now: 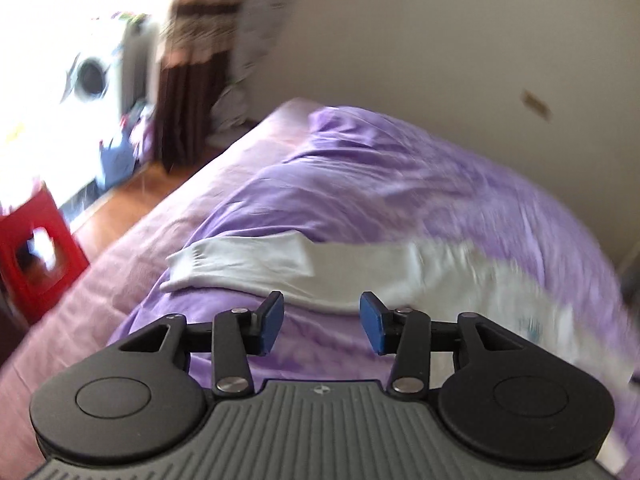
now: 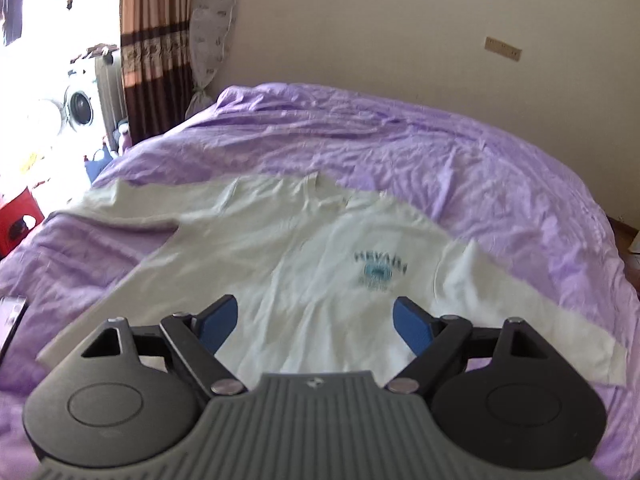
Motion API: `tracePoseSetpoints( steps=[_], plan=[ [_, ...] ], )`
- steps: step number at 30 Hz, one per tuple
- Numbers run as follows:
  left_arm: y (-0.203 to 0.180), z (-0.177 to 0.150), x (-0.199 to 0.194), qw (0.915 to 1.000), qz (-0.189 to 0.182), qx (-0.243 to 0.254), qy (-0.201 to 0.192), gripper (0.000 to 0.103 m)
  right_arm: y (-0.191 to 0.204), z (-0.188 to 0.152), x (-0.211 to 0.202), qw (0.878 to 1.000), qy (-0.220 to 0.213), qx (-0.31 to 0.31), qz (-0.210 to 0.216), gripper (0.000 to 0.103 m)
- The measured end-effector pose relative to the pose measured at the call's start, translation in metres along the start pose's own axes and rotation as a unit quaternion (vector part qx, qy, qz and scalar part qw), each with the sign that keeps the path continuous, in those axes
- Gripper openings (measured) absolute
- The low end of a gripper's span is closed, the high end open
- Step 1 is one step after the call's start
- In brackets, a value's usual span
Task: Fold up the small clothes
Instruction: 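Grasp a sleeve cuff with the left gripper while the right gripper hovers over the chest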
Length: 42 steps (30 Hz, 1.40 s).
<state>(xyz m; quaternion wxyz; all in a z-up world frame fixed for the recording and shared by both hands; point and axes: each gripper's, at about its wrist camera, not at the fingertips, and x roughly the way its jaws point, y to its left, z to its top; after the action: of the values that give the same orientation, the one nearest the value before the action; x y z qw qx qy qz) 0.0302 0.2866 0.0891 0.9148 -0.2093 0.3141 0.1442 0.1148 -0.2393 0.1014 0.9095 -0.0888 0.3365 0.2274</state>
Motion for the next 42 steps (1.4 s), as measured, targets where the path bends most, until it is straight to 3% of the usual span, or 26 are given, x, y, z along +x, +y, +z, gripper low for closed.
tracePoseSetpoints(
  steps=[4, 7, 9, 11, 13, 15, 20, 23, 25, 30, 35, 38, 42],
  plan=[
    [0.07, 0.014, 0.045, 0.9916, -0.022, -0.126, 0.021, 0.057, -0.004, 0.02, 0.034, 1.0, -0.02, 0.012, 0.003, 0.064],
    [0.119, 0.009, 0.082, 0.9753, -0.039, -0.216, 0.023, 0.057, -0.003, 0.03, 0.065, 0.999, -0.042, 0.011, -0.005, 0.055],
    [0.149, 0.001, 0.106, 0.9599, -0.049, -0.274, 0.03, 0.057, -0.001, 0.035, 0.09, 0.999, -0.045, 0.01, -0.007, 0.044],
    [0.173, -0.007, 0.128, 0.9434, -0.057, -0.324, 0.039, 0.057, -0.001, 0.039, 0.115, 0.999, -0.041, 0.015, 0.0, 0.04],
    [0.19, -0.014, 0.144, 0.9313, -0.052, -0.358, 0.041, 0.057, 0.0, 0.044, 0.141, 0.999, -0.031, 0.021, -0.004, 0.034],
    [0.205, -0.019, 0.157, 0.9224, -0.035, -0.383, 0.037, 0.058, 0.002, 0.046, 0.162, 0.999, -0.02, 0.03, -0.006, 0.021],
    [0.23, -0.03, 0.19, 0.8954, -0.029, -0.443, 0.039, 0.058, 0.007, 0.054, 0.204, 0.998, -0.003, 0.055, 0.008, 0.02],
    [0.235, -0.031, 0.197, 0.8871, -0.02, -0.461, 0.024, 0.051, 0.014, 0.056, 0.218, 0.999, -0.003, 0.048, 0.019, 0.021],
    [0.23, -0.025, 0.193, 0.894, 0.0, -0.448, 0.008, 0.009, 0.019, 0.055, 0.227, 0.999, 0.006, 0.037, 0.022, 0.02],
    [0.181, 0.015, 0.16, 0.9414, 0.026, -0.332, -0.053, 0.006, 0.023, 0.045, 0.244, 0.999, 0.035, 0.014, 0.009, 0.019],
    [0.087, 0.066, 0.101, 0.976, 0.026, -0.184, -0.114, 0.005, 0.005, 0.035, 0.244, 0.998, 0.048, 0.037, 0.02, 0.02],
    [0.011, 0.09, 0.069, 0.9843, 0.012, -0.09, -0.151, 0.005, -0.002, 0.031, 0.231, 0.998, 0.038, 0.041, 0.024, 0.022],
    [-0.097, 0.11, 0.051, 0.9827, -0.021, 0.014, -0.183, 0.005, -0.013, 0.032, 0.215, 0.998, 0.029, 0.046, 0.028, 0.022]
  ],
)
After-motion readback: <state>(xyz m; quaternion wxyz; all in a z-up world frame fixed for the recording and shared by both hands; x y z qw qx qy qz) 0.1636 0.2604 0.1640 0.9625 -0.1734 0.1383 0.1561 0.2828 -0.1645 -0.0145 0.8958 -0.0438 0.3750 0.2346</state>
